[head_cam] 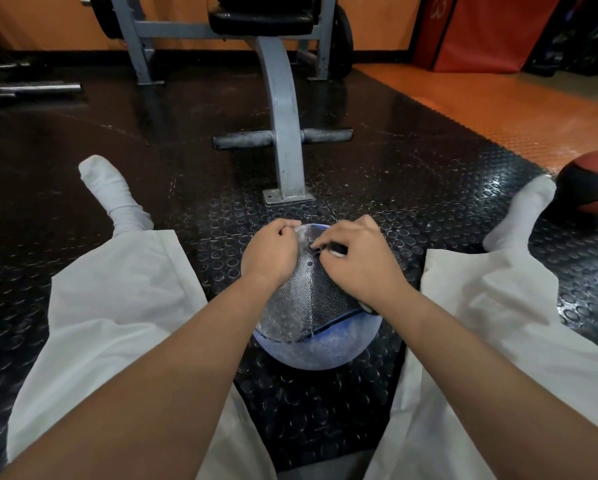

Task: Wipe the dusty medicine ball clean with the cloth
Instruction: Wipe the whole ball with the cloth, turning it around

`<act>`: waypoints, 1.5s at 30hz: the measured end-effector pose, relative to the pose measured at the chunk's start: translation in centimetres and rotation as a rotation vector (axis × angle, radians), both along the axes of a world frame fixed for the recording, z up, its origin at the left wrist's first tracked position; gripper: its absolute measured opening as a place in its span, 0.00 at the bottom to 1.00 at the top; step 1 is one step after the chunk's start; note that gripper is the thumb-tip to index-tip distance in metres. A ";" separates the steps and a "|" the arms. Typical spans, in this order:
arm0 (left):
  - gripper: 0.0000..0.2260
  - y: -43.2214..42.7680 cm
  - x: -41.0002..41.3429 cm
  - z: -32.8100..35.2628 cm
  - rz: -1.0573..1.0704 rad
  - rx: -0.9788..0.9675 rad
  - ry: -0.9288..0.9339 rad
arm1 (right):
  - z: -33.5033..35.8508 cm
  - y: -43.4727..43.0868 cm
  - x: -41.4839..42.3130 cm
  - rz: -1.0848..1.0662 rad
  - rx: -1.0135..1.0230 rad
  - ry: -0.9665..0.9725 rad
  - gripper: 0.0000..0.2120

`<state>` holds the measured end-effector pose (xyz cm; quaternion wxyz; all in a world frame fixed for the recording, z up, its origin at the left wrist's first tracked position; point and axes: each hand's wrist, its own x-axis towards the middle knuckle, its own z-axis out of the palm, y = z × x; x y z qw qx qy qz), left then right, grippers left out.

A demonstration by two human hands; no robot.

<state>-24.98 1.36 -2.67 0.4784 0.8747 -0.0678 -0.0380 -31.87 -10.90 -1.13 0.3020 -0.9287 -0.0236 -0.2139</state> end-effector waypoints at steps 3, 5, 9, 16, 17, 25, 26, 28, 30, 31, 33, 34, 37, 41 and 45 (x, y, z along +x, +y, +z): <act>0.17 -0.1 -0.4 -0.1 -0.006 -0.006 -0.010 | 0.9 -0.4 2.6 -0.062 -0.049 0.113 0.11; 0.17 -0.3 -0.6 -0.2 0.003 -0.025 -0.004 | 1.6 -0.4 4.7 -0.129 -0.058 0.248 0.11; 0.17 -0.7 -0.2 0.1 0.044 -0.009 0.013 | 1.7 -0.3 5.5 -0.150 -0.066 0.295 0.11; 0.16 -0.4 0.2 0.0 -0.018 0.002 0.006 | 0.9 -0.3 1.7 -0.018 -0.063 0.082 0.11; 0.16 -0.4 -0.1 0.0 -0.027 -0.003 0.003 | 1.0 -0.6 2.5 -0.041 -0.057 0.125 0.11; 0.15 -1.6 -0.7 0.2 0.006 0.035 -0.023 | 1.2 -1.3 4.8 -0.136 -0.018 0.263 0.11; 0.14 -1.7 -0.4 0.2 -0.005 0.038 -0.019 | 1.0 -1.1 3.6 -0.130 0.002 0.183 0.12; 0.14 -1.8 0.0 0.4 -0.025 0.041 -0.011 | 0.7 -0.8 1.0 -0.078 -0.006 0.025 0.11; 0.14 -1.9 0.1 0.5 -0.037 0.036 -0.005 | 0.1 -0.9 -0.3 -0.011 -0.045 -0.032 0.11; 0.14 -2.0 0.1 0.5 -0.047 0.032 -0.006 | 0.0 -1.2 -0.3 0.000 -0.050 -0.015 0.10; 0.15 -2.0 -0.2 0.5 -0.070 0.032 -0.011 | 0.3 -1.7 0.5 -0.027 -0.038 0.038 0.11; 0.15 -2.0 -0.3 0.4 -0.071 0.029 -0.013 | 0.5 -1.9 1.4 -0.055 -0.028 0.077 0.11; 0.14 -2.2 -0.3 0.2 -0.035 0.009 -0.013 | 0.6 -2.6 5.0 -0.130 0.017 0.238 0.11; 0.14 -2.4 0.6 0.1 0.028 0.019 -0.010 | 0.6 -2.2 4.9 -0.117 0.033 0.228 0.12; 0.13 -2.3 1.9 0.1 0.009 0.028 -0.006 | -0.4 -1.0 0.0 0.023 0.021 -0.101 0.07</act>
